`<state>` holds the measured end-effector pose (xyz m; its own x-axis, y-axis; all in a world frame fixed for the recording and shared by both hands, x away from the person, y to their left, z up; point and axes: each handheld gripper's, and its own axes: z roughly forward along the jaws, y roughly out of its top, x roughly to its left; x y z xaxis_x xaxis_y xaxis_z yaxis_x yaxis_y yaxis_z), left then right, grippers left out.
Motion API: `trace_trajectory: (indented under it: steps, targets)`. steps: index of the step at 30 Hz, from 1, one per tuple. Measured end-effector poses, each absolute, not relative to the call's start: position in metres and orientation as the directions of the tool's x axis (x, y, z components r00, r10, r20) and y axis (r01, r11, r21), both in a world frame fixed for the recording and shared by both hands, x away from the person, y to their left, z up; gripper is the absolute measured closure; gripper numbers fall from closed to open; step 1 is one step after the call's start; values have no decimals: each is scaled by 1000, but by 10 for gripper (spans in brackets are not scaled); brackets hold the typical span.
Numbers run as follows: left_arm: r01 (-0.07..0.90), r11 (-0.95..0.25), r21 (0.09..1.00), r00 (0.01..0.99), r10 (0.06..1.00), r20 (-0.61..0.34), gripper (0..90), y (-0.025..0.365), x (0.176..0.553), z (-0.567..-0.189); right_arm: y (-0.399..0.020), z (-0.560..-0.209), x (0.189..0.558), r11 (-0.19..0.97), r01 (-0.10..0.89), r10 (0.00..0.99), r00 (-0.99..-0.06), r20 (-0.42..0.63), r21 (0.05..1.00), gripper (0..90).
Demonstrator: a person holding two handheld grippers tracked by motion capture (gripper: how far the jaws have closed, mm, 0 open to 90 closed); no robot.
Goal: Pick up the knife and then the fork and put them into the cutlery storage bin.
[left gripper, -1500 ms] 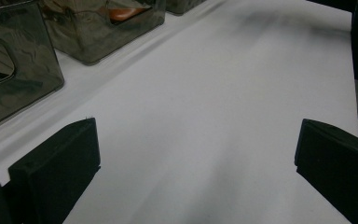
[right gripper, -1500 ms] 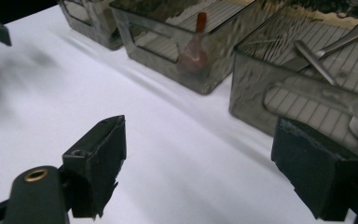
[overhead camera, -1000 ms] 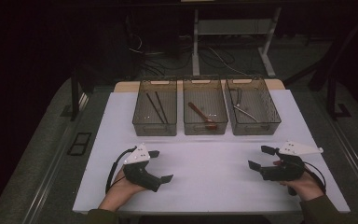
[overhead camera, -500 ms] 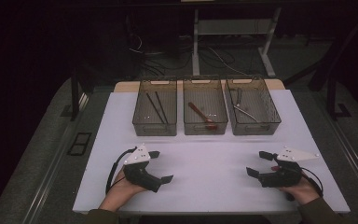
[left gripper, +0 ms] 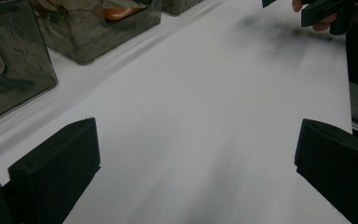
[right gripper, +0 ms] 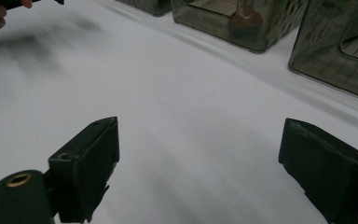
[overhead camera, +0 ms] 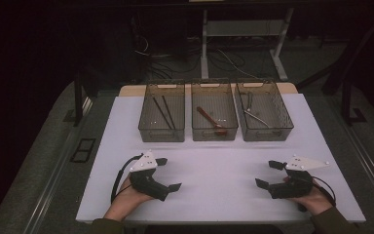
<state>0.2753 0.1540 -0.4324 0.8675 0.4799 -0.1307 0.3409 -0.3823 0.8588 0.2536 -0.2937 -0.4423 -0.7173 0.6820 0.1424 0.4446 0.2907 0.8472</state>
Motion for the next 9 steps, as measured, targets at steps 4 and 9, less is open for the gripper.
trace_trajectory:
  steps: [4, 9]
  targets:
    - [345, -388, 854, 866, 482, -131, 0, 153, 276, -433, -294, -443, 255, 296, 453, 684, -715, 145, 841, 126]
    - [348, -390, 853, 866, 483, -132, 0, 153, 276, -434, -293, -444, 254, 311, 447, 677, -724, 134, 839, 126]
